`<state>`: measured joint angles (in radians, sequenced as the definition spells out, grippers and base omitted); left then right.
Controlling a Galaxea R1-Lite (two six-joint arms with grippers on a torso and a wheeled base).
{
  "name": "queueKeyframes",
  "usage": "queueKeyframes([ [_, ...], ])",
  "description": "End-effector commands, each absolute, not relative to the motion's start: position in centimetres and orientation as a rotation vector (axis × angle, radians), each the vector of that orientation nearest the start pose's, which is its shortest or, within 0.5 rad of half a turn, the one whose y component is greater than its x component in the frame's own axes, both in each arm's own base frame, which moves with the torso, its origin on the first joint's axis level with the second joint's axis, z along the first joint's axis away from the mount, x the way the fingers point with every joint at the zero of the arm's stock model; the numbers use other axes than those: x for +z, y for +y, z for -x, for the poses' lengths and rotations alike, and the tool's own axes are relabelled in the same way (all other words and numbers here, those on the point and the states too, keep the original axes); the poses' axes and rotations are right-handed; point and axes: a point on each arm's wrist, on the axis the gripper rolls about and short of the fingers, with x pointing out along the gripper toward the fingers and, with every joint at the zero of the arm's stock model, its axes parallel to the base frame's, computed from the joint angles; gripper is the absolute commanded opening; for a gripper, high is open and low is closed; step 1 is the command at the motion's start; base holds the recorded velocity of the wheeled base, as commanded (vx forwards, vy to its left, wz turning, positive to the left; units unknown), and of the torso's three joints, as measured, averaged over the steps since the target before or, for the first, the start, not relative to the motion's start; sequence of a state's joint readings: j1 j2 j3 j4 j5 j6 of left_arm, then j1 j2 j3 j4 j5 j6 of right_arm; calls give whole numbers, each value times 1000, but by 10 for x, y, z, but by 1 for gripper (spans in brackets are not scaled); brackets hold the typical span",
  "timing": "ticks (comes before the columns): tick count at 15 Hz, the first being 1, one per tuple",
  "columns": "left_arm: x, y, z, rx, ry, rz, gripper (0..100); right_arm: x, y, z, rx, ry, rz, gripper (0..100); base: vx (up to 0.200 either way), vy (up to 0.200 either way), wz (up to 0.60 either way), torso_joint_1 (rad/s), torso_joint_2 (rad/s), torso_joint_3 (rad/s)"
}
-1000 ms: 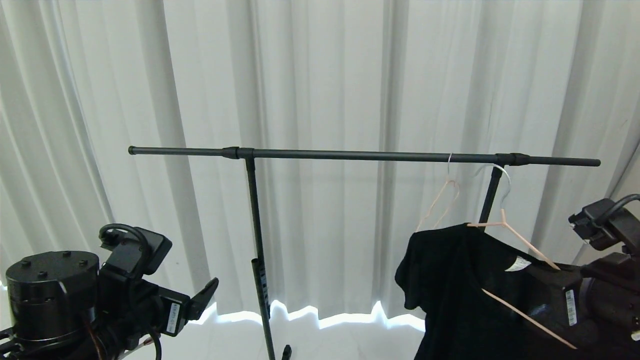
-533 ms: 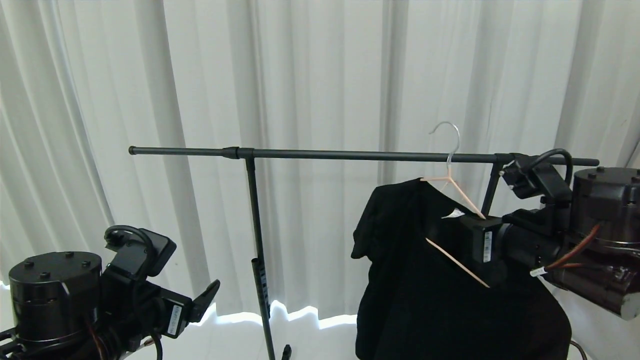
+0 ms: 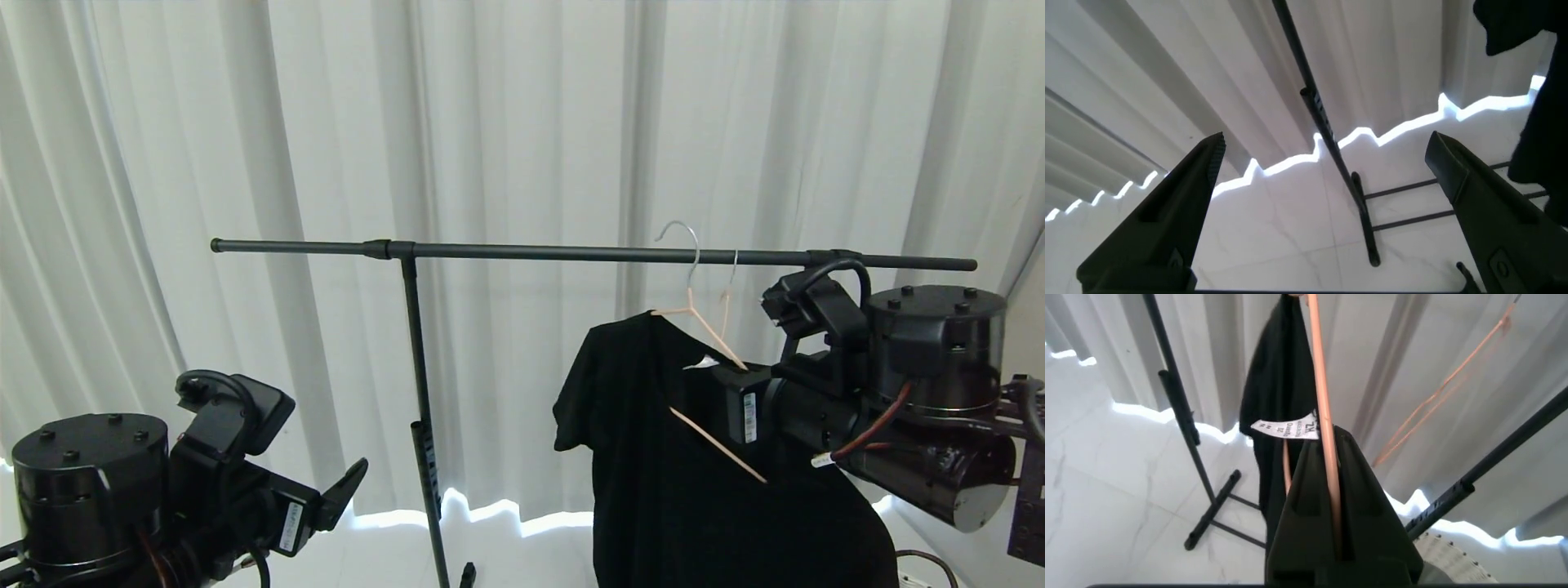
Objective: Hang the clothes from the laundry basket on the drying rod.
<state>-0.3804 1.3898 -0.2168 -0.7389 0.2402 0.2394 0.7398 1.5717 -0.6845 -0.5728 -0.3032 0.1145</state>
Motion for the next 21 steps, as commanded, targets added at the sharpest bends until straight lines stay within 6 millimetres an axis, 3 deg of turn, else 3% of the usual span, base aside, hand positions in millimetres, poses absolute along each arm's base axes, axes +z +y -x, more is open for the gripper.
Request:
queueKeyframes([
  [1,122,-61,-163,-196,384,-367,100,179,175,-201,415,304,50,0,0,0,0,0,0,0],
  [8,123,-73,-157,-272,366,-381,100,179,175,-202,393,299,54,0,200,0,0,2,0,5],
  [18,124,-73,-156,-273,361,-380,100,176,175,-204,380,309,62,0,200,0,0,3,1,3],
  [21,127,-76,-150,-301,334,-376,100,165,182,-213,372,338,78,0,0,0,0,0,0,0],
])
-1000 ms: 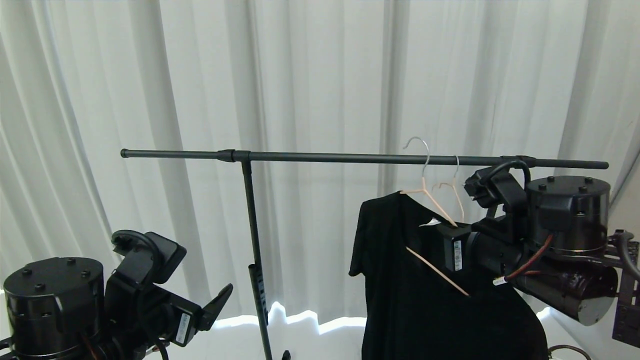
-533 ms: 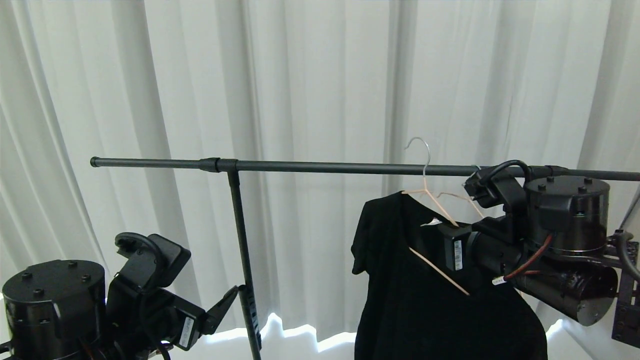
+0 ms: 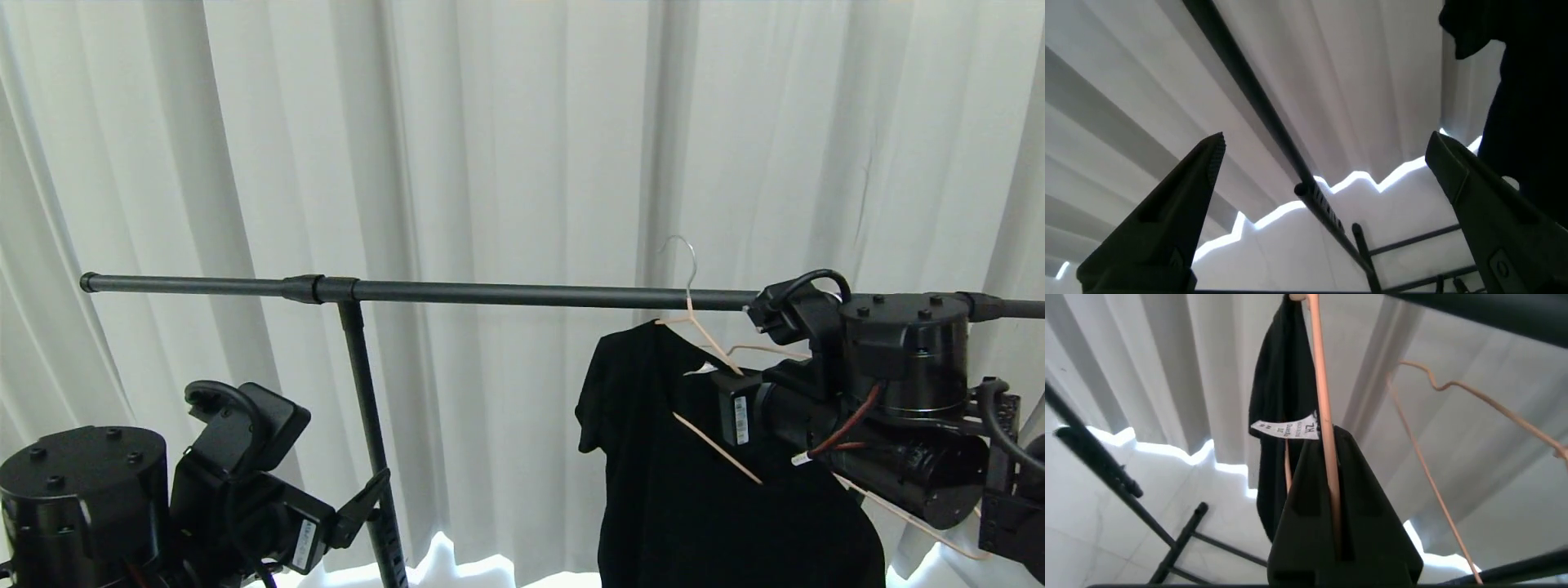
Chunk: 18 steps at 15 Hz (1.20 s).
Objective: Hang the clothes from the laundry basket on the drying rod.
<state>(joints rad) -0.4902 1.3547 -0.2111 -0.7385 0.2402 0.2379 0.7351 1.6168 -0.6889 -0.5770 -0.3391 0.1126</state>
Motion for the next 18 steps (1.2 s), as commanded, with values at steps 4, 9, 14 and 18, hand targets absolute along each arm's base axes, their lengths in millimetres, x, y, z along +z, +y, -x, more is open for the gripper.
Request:
queueKeyframes([
  [4,131,-75,-145,-310,309,-369,100,153,192,-229,359,354,88,0,0,0,0,0,0,0],
  [9,129,-70,-136,-308,305,-368,100,135,205,-245,323,351,98,0,0,0,0,0,0,0],
  [14,130,-70,-135,-309,298,-363,100,127,208,-248,319,369,111,0,0,0,0,0,0,0],
  [18,129,-70,-135,-311,301,-365,100,122,210,-248,322,382,119,0,0,0,0,0,0,0],
])
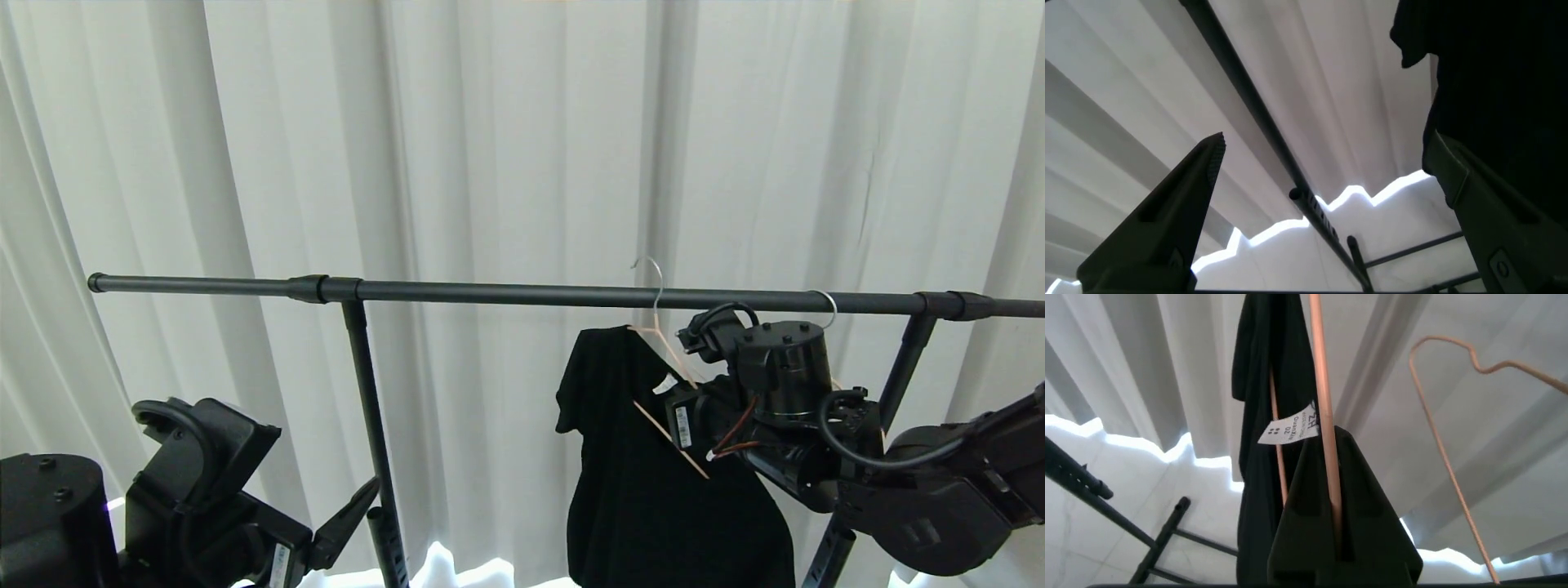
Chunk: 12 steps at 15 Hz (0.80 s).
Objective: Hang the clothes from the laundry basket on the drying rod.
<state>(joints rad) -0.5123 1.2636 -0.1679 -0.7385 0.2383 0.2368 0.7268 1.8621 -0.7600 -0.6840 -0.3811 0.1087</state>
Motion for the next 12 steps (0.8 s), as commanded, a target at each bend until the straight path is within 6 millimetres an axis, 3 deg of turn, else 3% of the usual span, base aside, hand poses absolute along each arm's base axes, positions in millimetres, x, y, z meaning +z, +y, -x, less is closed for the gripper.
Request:
queueKeyframes([
  [1,129,-70,-135,-309,301,-364,100,120,212,-248,325,387,123,0,0,0,0,0,0,0],
  [10,129,-67,-131,-310,296,-362,100,115,218,-244,331,396,141,0,0,0,0,0,0,0],
  [11,129,-67,-130,-308,295,-362,100,116,219,-243,325,392,140,100,0,0,0,0,0,0],
  [12,129,-67,-130,-308,295,-362,100,117,219,-241,322,388,140,100,0,0,0,0,0,0],
])
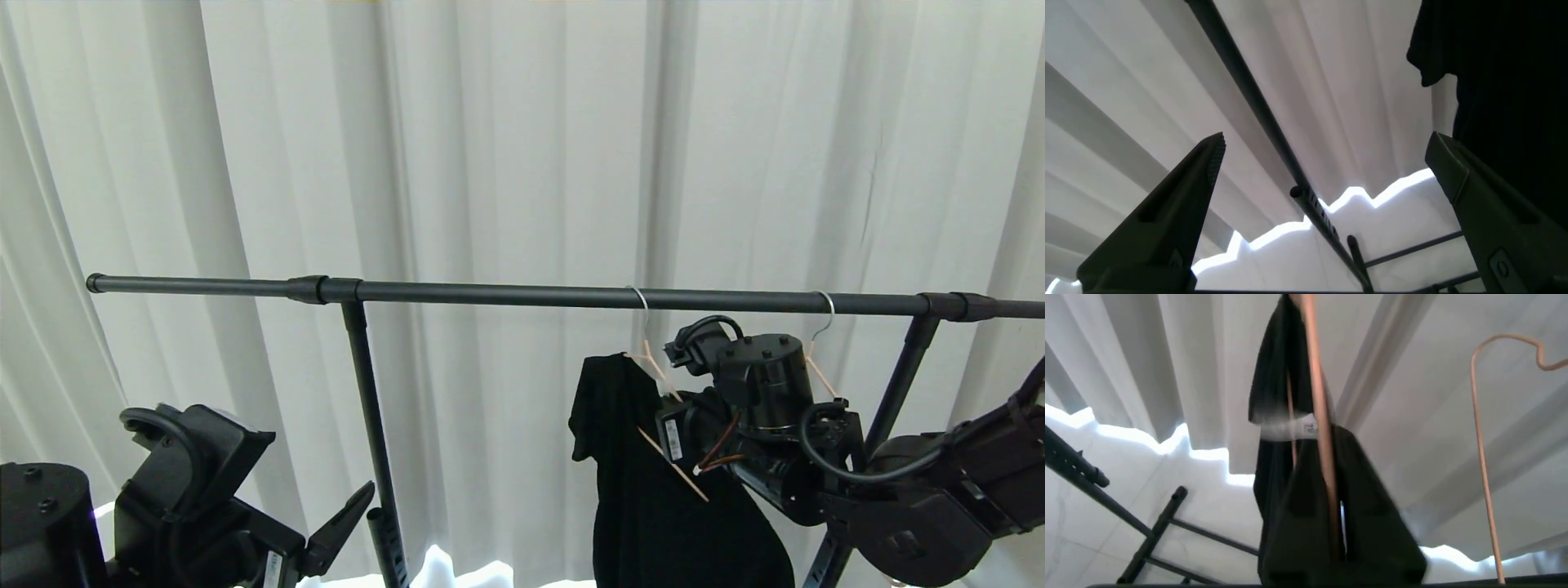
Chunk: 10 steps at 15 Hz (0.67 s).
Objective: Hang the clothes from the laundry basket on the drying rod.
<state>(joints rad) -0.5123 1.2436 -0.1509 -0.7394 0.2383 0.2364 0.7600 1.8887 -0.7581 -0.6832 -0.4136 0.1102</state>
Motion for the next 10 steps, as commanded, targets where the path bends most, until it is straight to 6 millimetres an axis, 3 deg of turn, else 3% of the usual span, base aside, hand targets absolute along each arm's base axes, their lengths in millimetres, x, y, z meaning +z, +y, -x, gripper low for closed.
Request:
queueKeyframes([
  [1,129,-66,-130,-307,294,-361,100,122,220,-238,329,374,132,100,0,0,0,0,0,0],
  [7,126,-61,-125,-288,298,-361,100,171,201,-213,352,253,55,100,0,0,0,0,0,0],
  [10,128,-56,-127,-249,298,-354,100,178,166,-187,337,289,159,100,0,0,0,0,0,0],
])
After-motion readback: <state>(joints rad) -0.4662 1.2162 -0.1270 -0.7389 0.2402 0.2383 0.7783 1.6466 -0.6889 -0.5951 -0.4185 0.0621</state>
